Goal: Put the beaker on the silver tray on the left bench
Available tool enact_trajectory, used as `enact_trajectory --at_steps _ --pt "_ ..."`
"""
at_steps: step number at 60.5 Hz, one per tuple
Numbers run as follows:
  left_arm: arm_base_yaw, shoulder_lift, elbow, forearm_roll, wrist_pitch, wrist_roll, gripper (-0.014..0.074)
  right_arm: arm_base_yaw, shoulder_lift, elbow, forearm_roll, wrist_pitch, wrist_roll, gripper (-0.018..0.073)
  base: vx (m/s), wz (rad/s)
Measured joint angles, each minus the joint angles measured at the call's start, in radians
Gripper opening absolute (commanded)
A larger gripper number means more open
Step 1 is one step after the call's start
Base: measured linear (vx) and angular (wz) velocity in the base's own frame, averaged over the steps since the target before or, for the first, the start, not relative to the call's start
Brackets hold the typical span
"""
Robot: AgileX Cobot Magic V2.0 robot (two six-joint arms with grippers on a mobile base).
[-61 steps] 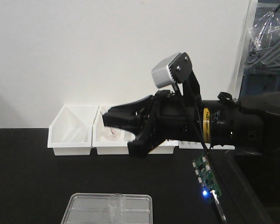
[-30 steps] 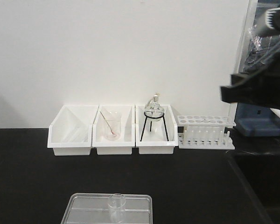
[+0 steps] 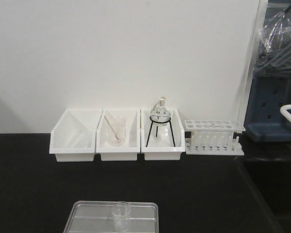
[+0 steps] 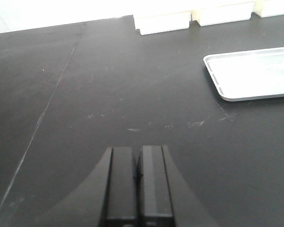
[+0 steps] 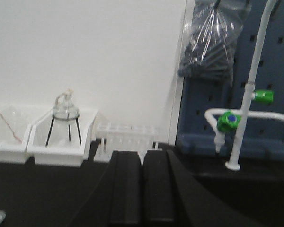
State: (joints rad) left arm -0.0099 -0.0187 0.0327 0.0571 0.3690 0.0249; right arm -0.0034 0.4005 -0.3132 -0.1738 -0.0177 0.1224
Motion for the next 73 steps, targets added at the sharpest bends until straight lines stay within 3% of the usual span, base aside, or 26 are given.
enact_trajectory --at_steps 16,30,47,73 --pt "0.000 0.000 0.000 0.000 0.000 0.000 0.0001 0.000 -0.372 0.334 0.003 0.024 -0.024 -0.0014 0.00 0.00" --pt "0.000 0.000 0.000 0.000 0.000 0.000 0.0001 0.000 -0.411 0.344 0.012 0.070 -0.030 -0.0014 0.00 0.01" --pt "0.000 0.000 0.000 0.000 0.000 0.000 0.0001 0.002 -0.411 0.344 0.100 0.069 -0.009 -0.0014 0.00 0.00" --pt "0.000 0.000 0.000 0.000 0.000 0.000 0.0001 0.003 -0.411 0.344 0.105 0.115 -0.008 -0.0014 0.00 0.00"
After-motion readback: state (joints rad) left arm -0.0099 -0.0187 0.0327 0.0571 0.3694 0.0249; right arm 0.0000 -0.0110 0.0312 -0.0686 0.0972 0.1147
